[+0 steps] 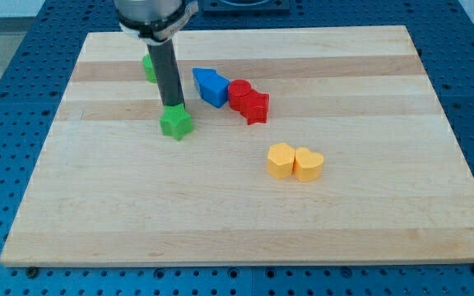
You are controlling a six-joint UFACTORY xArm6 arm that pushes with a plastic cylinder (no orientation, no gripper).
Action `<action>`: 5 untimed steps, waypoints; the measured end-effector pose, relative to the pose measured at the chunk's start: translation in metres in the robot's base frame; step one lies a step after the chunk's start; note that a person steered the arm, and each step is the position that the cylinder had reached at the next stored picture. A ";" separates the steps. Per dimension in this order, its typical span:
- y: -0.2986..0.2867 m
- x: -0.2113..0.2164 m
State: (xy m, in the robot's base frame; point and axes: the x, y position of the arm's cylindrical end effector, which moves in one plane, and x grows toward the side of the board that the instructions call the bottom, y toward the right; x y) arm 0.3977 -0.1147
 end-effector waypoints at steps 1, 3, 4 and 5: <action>0.000 0.042; -0.010 0.026; 0.009 0.010; 0.033 0.008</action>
State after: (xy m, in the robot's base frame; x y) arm 0.4062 -0.0821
